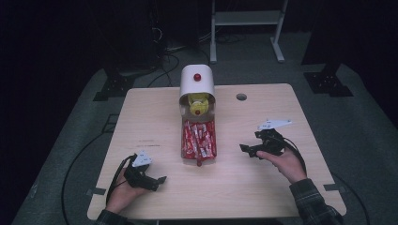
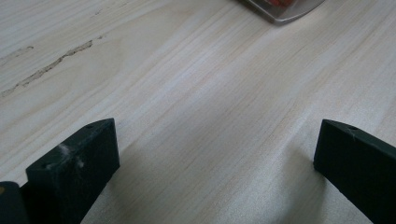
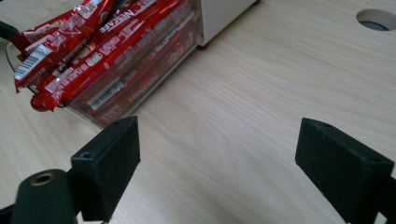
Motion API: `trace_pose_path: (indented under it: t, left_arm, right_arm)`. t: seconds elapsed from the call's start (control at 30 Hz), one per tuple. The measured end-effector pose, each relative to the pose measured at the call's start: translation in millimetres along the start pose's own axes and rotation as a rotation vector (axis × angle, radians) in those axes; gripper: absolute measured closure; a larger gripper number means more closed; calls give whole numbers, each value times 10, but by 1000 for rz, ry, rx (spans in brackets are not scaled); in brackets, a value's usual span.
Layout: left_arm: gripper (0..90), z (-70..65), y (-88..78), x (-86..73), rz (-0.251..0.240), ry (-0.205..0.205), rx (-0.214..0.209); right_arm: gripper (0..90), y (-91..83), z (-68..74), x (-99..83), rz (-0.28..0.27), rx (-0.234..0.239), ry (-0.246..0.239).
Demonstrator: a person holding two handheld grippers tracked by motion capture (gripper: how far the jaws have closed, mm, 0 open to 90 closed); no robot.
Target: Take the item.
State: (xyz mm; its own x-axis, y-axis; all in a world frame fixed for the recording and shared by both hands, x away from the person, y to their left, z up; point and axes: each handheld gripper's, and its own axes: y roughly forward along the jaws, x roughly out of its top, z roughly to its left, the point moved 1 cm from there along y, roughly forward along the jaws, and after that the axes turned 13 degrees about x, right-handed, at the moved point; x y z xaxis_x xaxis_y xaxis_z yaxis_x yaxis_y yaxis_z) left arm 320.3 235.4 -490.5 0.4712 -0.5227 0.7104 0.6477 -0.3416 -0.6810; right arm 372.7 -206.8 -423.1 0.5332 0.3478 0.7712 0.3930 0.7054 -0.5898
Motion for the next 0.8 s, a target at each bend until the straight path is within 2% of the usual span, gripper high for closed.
trace_pose_path:
  t: [0.7,0.8]
  left_arm:
    - [0,-2,1,0,-2,-4,0]
    - [0,0,0,0,0,0,0]
  right_arm:
    - [136,230,141,247,-1,52,-33]
    - [135,283,166,272,12,61,-35]
